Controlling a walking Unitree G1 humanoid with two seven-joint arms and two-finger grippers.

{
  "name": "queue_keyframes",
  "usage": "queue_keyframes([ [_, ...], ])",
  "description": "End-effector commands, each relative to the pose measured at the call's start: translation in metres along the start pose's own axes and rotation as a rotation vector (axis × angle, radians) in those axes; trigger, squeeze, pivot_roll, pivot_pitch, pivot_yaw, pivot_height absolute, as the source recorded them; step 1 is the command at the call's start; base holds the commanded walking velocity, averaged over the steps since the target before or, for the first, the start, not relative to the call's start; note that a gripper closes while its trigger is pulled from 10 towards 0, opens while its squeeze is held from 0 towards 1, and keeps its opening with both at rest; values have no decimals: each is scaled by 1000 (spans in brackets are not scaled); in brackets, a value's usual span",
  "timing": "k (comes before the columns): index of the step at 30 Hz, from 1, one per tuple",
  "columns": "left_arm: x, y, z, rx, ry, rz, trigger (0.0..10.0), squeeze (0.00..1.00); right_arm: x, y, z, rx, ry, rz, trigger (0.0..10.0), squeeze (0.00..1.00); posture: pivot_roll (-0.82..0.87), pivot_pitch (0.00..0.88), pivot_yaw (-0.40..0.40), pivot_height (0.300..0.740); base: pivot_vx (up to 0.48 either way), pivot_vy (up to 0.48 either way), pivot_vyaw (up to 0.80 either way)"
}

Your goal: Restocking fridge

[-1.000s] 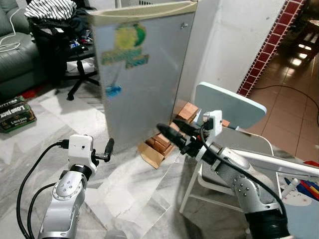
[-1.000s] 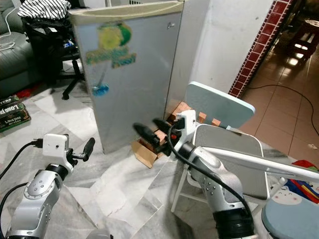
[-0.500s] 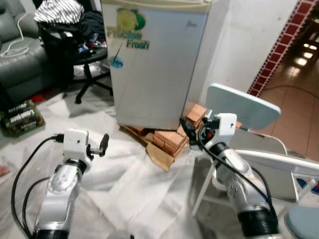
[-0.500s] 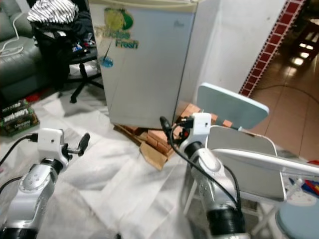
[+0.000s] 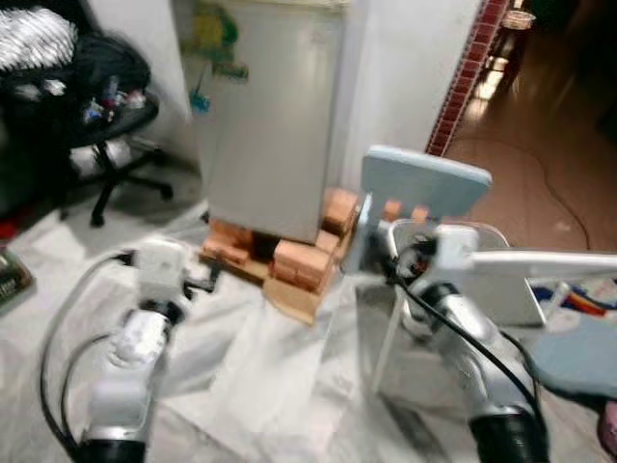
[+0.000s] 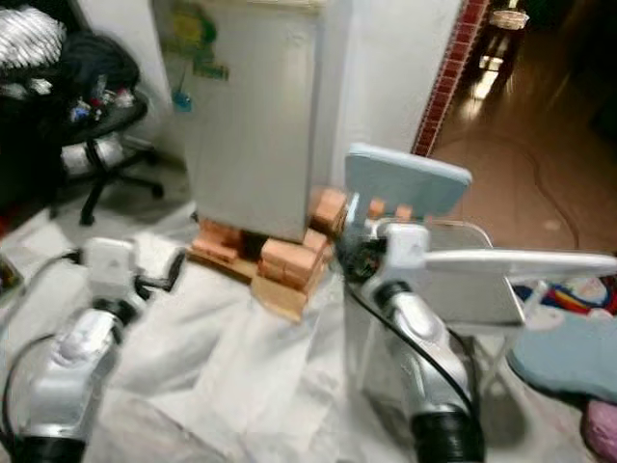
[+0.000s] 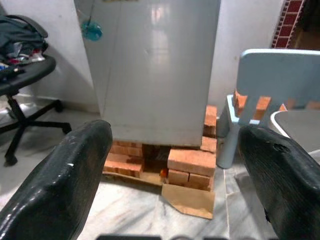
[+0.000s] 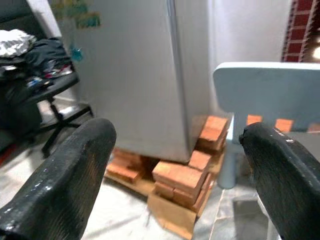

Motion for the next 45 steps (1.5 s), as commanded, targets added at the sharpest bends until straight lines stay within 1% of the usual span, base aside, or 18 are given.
queue_keyframes([
  [1, -2, -4, 8, 16, 1, 12, 10000, 0, 4, 2, 4, 2, 1, -18, 10000, 0, 95, 0, -26, 740, 0, 480, -575],
  [7, -6, -6, 7, 13, -10, 23, 10000, 0, 0, -1, 0, -19, 1, -9, 10000, 0, 90, 0, -24, 740, 0, 480, -558],
  [9, -6, -5, 7, 12, -10, 18, 10000, 0, 0, -2, -1, -26, -3, -12, 10000, 0, 91, 0, -25, 740, 0, 480, 0],
  [13, 2, -2, 10, -8, -23, -27, 10000, 0, -1, -1, -3, -55, -13, -10, 10000, 0, 93, 0, -26, 740, 0, 480, 0],
  [15, 3, -2, 10, -9, -24, -29, 10000, 0, -1, -1, -3, -59, -16, -9, 10000, 0, 93, 0, -26, 740, 0, 480, -406],
  [17, 2, -1, 9, -9, -24, -21, 10000, 0, 0, 0, -8, -83, -19, -15, 10000, 0, 88, 0, -24, 740, 0, 480, -800],
  [22, 1, -1, 9, -9, -24, -23, 10000, 0, 0, -2, -12, -94, -24, -18, 10000, 0, 87, 0, -24, 740, 0, 480, -634],
  [36, 0, 0, 12, 15, -28, -33, 10000, 0, 0, -1, -17, -124, -47, -23, 10000, 0, 85, 0, -27, 740, 0, 480, 0],
  [38, 0, -1, 14, 31, -26, -40, 10000, 0, 0, -1, -17, -127, -46, -20, 10000, 0, 80, 0, -22, 740, 0, 195, 0],
  [39, -3, -2, 15, 41, -44, -29, 10000, 0, -2, -2, -16, -128, -47, -18, 10000, 0, 74, 0, -18, 740, 0, 0, 0],
  [42, -7, -3, 12, 38, -50, -23, 10000, 0, -2, -4, -17, -134, -47, -19, 10000, 0, 69, 0, -16, 740, 0, 0, 0],
  [45, -6, -3, 10, 34, -52, -26, 10000, 0, -3, -5, -19, -140, -48, -19, 10000, 0, 69, 0, -16, 740, 0, 0, 0],
])
Point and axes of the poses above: a point about 5 cm out from each wrist's last joint towards the gripper, its own y axis pointing out of the wrist towards the gripper, its own x axis along the axis of the wrist's last joint, z = x × y, the point moved 1 cm from there along y, pointing out of the wrist towards the gripper, and after that the axes turned 6 degrees about -y, right-handed, at the moved point
